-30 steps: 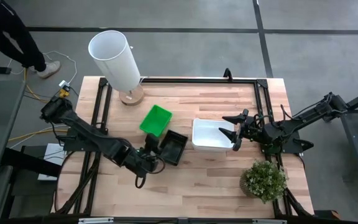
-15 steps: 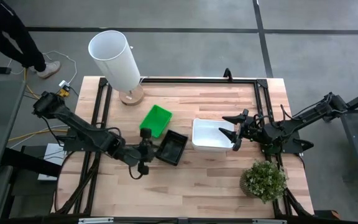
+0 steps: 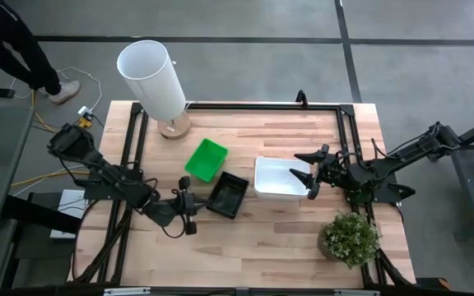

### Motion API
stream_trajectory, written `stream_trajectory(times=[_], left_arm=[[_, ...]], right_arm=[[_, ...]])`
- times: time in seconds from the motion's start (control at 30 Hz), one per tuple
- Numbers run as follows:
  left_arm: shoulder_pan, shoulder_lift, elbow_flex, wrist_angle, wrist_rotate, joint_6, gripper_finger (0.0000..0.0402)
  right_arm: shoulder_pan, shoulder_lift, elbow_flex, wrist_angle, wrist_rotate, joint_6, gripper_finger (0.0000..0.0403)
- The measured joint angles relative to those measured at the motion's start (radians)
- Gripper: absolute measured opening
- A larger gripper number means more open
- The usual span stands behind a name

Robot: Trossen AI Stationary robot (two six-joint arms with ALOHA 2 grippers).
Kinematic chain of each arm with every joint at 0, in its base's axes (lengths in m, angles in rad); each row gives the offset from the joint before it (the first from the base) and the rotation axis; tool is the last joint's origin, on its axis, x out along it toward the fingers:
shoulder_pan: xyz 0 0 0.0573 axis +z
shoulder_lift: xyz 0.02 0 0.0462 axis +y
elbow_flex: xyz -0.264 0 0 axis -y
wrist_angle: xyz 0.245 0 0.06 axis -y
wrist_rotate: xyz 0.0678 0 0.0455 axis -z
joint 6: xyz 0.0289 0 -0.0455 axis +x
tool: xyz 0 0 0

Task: Stack baskets by color
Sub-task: Stack the top black bin on the bottom black bin

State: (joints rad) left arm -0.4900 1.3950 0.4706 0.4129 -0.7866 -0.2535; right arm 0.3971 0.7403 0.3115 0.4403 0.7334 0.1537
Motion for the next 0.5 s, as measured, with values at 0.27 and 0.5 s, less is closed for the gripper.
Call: stream_trajectory(times=[0.27, 0.5], left_arm=[[-0.008, 0.147, 0.001, 0.074, -0.014, -0.084, 0.0000], [-0.008, 0.207, 0.016, 0.122, -0.011, -0.052, 0.0000]], right_arm=[[0.000, 0.000, 0.000, -0.002, 0.003, 0.003, 0.0259], [0.000, 0.000, 0.000, -0.002, 0.003, 0.003, 0.0259]])
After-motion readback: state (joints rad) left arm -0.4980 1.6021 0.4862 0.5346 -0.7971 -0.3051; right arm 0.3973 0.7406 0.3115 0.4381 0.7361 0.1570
